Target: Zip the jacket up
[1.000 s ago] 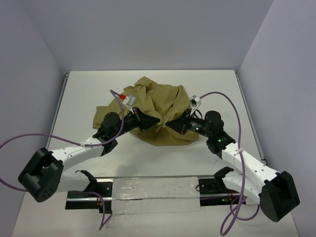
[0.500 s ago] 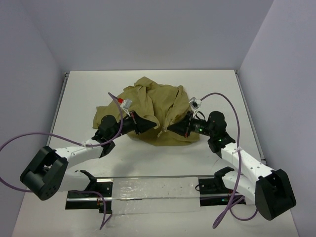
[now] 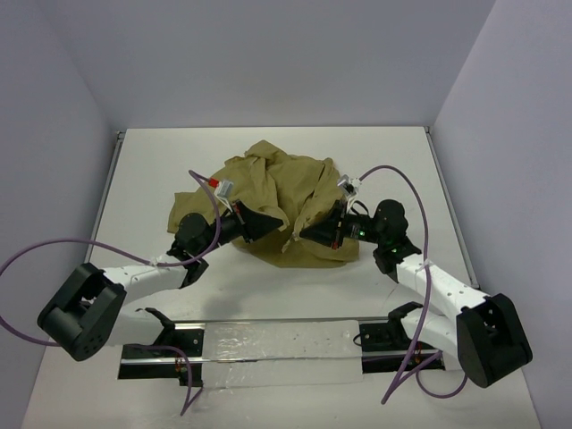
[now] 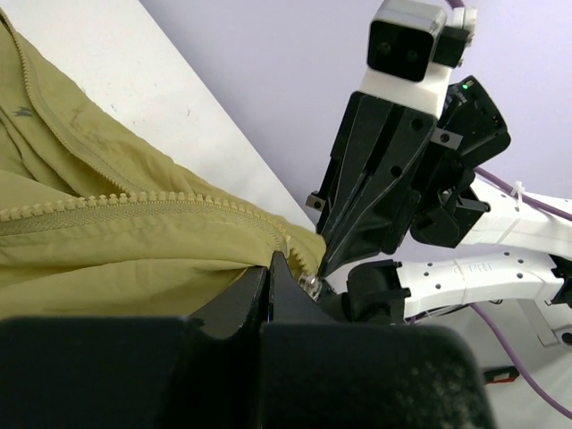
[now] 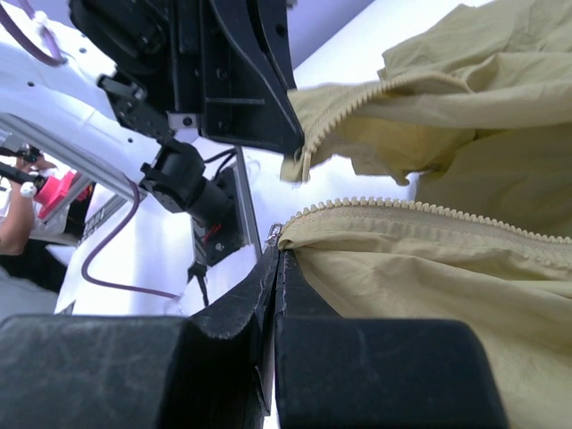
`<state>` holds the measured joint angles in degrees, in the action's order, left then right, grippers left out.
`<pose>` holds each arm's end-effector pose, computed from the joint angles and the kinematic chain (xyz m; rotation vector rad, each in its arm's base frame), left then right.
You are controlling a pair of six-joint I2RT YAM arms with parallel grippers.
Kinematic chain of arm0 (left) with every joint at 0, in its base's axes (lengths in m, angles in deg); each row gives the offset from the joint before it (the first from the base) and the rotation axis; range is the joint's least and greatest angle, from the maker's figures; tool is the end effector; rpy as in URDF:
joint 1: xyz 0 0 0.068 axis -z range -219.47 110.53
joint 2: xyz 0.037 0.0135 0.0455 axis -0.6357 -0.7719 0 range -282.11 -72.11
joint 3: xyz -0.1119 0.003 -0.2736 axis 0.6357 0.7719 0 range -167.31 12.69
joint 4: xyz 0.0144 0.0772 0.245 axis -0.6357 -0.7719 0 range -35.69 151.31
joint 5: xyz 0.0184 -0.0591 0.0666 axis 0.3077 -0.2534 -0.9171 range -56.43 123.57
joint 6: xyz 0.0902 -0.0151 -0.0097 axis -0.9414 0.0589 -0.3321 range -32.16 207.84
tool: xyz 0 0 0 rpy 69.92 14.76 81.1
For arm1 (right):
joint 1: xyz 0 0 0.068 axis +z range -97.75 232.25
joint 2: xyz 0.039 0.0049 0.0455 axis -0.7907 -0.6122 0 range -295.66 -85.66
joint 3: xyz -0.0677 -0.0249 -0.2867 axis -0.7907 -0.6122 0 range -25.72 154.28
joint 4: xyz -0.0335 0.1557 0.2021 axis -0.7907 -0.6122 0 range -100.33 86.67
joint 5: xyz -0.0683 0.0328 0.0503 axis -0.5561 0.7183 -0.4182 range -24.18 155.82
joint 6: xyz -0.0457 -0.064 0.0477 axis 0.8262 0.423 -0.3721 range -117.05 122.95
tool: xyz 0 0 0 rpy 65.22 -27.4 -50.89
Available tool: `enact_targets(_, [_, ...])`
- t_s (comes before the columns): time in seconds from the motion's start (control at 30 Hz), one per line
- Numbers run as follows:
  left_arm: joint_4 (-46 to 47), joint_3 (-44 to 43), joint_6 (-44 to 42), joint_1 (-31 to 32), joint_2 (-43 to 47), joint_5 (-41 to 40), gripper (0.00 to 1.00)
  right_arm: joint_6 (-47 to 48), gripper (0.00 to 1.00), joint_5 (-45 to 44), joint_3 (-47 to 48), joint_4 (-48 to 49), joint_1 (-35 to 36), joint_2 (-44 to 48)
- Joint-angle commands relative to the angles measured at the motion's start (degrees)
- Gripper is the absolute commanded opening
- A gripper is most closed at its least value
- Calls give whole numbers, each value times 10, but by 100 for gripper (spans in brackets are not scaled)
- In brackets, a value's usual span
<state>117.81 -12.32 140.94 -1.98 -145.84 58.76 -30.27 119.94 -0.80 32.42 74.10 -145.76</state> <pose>0.2092 -0.2048 0.2684 0.1901 1.6528 -1.5661 0.1888 0.1478 0.2745 -0.6530 1.6481 1.4491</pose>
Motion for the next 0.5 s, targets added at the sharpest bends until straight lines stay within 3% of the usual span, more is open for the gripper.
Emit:
enact_targets(0.0, [79,9,20,5,-11,-5,0,-15,0,2,11,52,-3,0])
enact_targets(0.47, [92,13,27,6,-6,3,0,-20,0,-16,25,59,-3,-6])
